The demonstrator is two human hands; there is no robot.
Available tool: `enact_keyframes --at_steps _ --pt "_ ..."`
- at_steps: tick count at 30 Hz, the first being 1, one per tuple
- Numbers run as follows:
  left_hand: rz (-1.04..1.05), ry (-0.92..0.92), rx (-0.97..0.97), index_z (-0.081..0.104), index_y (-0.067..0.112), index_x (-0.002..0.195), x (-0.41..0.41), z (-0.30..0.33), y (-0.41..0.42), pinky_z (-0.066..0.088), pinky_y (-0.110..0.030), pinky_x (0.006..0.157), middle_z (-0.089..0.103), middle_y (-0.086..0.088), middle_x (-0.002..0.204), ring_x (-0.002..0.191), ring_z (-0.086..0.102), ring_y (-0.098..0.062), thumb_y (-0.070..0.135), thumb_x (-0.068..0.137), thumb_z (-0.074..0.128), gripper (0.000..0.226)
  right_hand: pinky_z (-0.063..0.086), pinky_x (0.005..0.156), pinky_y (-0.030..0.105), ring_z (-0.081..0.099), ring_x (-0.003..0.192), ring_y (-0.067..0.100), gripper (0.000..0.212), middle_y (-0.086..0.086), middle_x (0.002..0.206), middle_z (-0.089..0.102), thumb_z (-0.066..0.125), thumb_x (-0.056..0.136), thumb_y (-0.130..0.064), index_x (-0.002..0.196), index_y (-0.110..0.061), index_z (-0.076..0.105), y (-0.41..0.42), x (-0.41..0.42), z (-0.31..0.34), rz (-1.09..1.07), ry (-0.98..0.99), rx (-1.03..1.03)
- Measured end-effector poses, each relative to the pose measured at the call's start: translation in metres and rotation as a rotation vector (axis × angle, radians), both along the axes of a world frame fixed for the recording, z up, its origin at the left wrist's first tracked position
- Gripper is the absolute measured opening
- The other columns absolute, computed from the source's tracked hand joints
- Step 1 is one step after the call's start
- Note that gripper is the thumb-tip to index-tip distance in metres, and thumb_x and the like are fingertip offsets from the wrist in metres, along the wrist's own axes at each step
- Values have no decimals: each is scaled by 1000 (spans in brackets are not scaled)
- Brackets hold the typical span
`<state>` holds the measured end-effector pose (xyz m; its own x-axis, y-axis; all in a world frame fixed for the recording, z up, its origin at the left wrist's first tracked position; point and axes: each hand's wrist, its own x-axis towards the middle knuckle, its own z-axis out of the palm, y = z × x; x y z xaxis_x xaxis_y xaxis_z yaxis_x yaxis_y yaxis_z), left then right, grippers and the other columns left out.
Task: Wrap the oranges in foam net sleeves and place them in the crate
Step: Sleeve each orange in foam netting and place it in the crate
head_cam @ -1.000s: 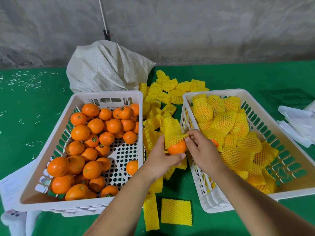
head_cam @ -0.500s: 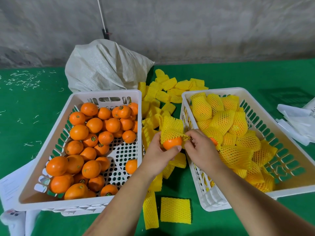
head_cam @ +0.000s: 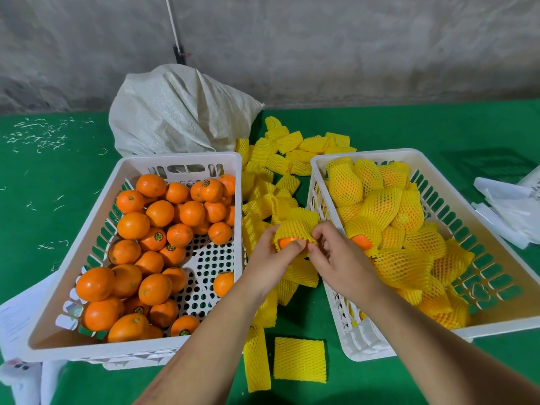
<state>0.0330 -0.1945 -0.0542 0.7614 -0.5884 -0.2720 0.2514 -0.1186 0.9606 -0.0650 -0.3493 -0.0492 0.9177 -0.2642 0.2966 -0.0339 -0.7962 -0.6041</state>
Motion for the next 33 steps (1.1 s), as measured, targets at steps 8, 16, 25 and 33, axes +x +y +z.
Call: enact_keyframes --at_steps 8,16,25,33 --pt "132 -87 -20 56 29 120 -1 -7 -3 65 -50 81 71 3 106 92 76 -20 29 74 90 58 29 45 15 50 57 5 23 -18 64 42 64 90 -31 101 -30 43 4 -4 -1 27 2 -36" --pt "-16 -143 -118 52 38 133 0 -3 5 60 -31 92 65 8 126 115 64 0 16 75 95 76 59 69 52 70 89 16 53 -5 125 64 58 97 -29 144 -34 34 -3 -1 -4 11 21 161" --pt "57 -140 -113 54 38 131 -2 -7 2 61 -47 95 69 4 124 114 69 -18 21 80 90 65 51 53 32 62 64 7 32 -20 81 67 53 100 -16 129 -25 60 -8 -1 -10 -78 -108 158" --pt "148 -179 -85 49 27 137 0 -7 1 62 -53 91 66 3 123 110 69 -12 25 75 85 72 31 48 15 49 54 4 20 -20 62 47 64 94 -5 108 -18 62 -2 -3 -9 -37 -81 2"
